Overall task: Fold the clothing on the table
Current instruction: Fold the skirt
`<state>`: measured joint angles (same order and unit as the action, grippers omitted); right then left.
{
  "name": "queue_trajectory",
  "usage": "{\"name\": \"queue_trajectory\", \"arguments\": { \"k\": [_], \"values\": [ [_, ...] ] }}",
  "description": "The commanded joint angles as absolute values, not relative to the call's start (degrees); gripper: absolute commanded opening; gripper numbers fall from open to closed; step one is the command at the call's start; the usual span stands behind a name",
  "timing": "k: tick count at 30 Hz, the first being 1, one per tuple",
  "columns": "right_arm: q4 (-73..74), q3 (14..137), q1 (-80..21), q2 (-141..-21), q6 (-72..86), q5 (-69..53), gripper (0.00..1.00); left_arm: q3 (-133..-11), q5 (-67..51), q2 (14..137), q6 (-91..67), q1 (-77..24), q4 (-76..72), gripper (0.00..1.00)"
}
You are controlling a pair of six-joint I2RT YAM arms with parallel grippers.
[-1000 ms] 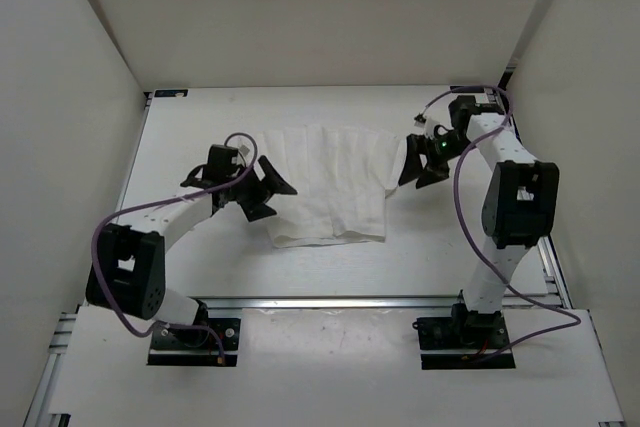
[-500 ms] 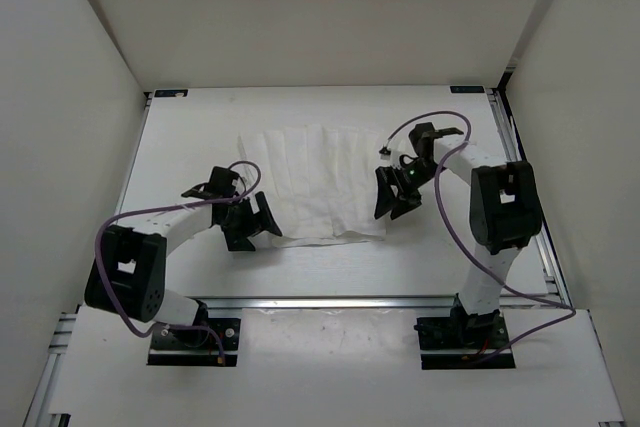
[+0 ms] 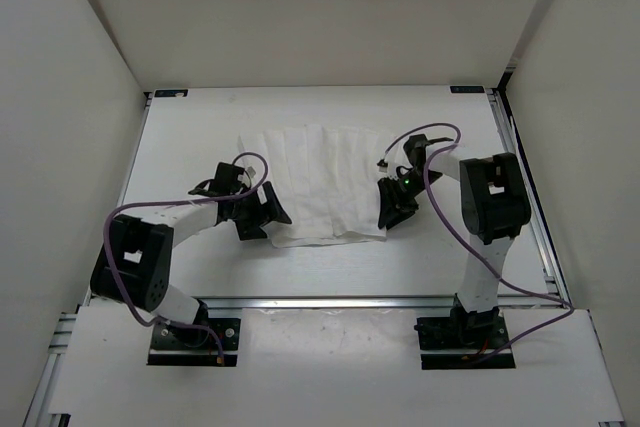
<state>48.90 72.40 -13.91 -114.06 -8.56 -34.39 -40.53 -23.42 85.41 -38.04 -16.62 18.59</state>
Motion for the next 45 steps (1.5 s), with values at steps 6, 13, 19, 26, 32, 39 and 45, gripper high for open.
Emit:
{"name": "queue_trajectory", "arguments": {
  "k": [6,13,19,26,32,39,45],
  "values": [
    [48.60,74.00,-14.06,-115.05,-9.49,-33.66,0.00,-38.76,-23.46,86.84,-38.14,-16.17,14.68,0.67],
    [50.62,75.06,-14.15,-112.16,-11.42,-34.80,0.01,-35.42,-26.98,84.65,-40.07,-16.26,11.78,0.04],
    [52.73,71.03,-12.57,-104.34,-13.80,-35.07,0.00,-32.87,-27.24,78.41,-41.31,-17.23,14.67,0.00],
    [53.79,62.86,-10.46,-98.36,-14.77,-36.29,0.00,-25.15,-28.47,63.12,-45.69,-15.47,18.90,0.00],
    [53.95,58.62,-11.25,-90.80,-14.93,-35.08,0.00,-20.74,-35.85,49.41,-44.21,-7.30,26.53,0.00],
    [56.95,65.82,-6.68,-87.63,-16.97,-37.69,0.00,-23.02,-36.12,41.22,-55.00,-9.58,21.47,0.00],
    [51.70,86.52,-6.15,-94.19,-11.53,-40.43,0.08,-26.63,-35.51,49.47,-64.49,-7.56,4.27,0.10]
  ]
}}
